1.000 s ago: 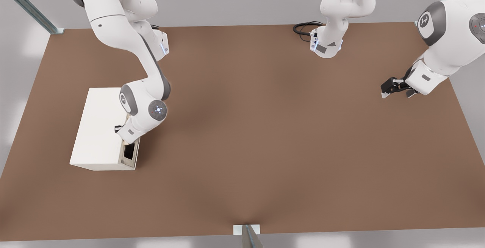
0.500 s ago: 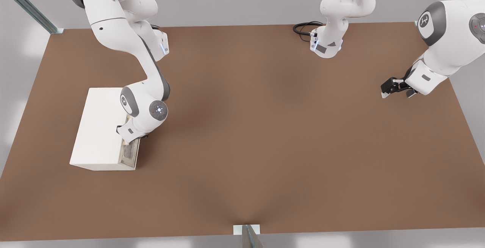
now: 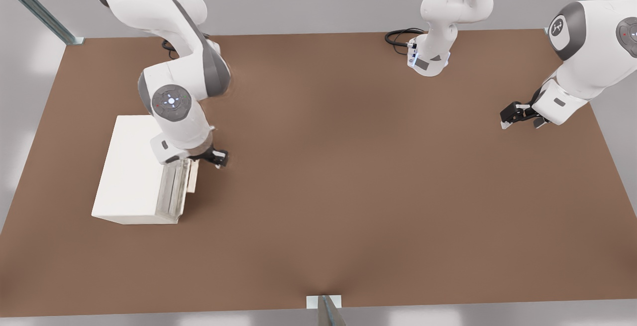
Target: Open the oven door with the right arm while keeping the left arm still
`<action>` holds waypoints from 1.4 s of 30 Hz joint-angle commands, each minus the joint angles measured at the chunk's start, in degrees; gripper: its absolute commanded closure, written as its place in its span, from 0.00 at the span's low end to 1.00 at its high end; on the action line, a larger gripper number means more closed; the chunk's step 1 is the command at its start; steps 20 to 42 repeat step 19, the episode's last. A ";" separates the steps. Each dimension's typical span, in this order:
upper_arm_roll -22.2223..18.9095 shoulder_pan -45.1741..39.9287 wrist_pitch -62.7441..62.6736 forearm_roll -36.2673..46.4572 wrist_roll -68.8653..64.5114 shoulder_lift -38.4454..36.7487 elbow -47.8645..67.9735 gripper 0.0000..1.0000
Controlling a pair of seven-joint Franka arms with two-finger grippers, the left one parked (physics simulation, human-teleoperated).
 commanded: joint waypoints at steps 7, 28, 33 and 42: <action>-4.70 -9.89 -14.06 4.42 -35.94 -1.01 10.10 0.00; -4.88 -9.80 -13.80 3.54 -35.94 -0.30 10.10 0.00; -4.88 -9.80 -13.80 3.54 -35.94 -0.30 10.10 0.00; -4.88 -9.80 -13.80 3.54 -35.94 -0.30 10.10 0.00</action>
